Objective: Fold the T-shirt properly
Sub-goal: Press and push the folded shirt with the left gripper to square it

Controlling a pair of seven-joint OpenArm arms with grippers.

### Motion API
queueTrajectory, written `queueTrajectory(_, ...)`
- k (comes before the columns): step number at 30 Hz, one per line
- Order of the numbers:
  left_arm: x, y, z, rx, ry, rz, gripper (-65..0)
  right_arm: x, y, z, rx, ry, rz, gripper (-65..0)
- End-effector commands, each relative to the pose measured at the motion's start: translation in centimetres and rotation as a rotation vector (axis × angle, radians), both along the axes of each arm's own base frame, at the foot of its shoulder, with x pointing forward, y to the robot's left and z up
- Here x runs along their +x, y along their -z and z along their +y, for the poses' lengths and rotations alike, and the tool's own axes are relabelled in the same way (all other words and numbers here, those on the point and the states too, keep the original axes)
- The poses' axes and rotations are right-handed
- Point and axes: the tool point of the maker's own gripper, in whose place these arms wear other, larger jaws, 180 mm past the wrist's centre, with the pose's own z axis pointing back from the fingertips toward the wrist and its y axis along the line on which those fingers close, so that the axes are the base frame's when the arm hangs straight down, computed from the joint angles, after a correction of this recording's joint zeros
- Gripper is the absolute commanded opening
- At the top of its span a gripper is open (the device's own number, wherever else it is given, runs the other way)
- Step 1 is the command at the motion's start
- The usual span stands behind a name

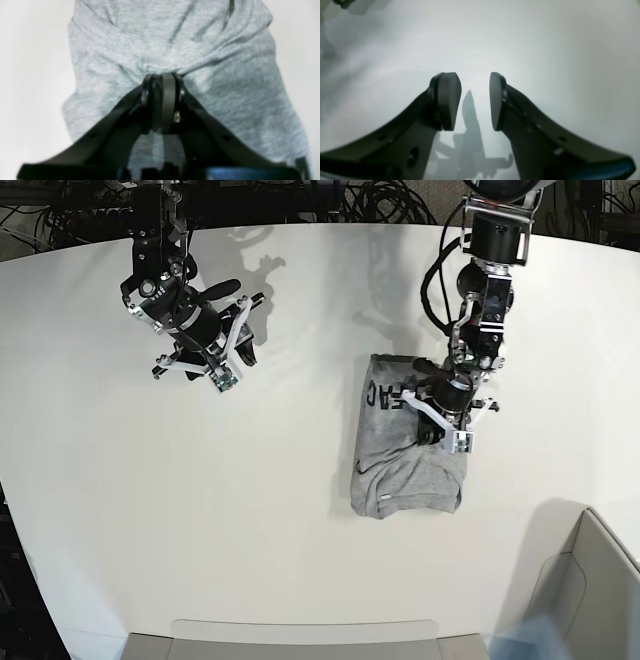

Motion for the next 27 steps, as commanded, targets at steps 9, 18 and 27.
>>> queueTrajectory(9,-2.8,0.1,11.8,0.214,-0.121,0.102,-58.8,0.9,-1.4,0.3,0.016,-0.008,-0.052,-42.9)
queueTrajectory(18,-1.0,-5.7,11.3,0.251,-0.074,-0.049,-58.7,1.2,-3.1,0.5,0.021,-0.014,-0.103,-42.9)
queueTrajectory(27,-3.3,-17.9,7.0,0.201,-0.065,-0.379,-58.6,0.7,-6.3,0.1,-0.005,-0.037,-0.194,-42.9)
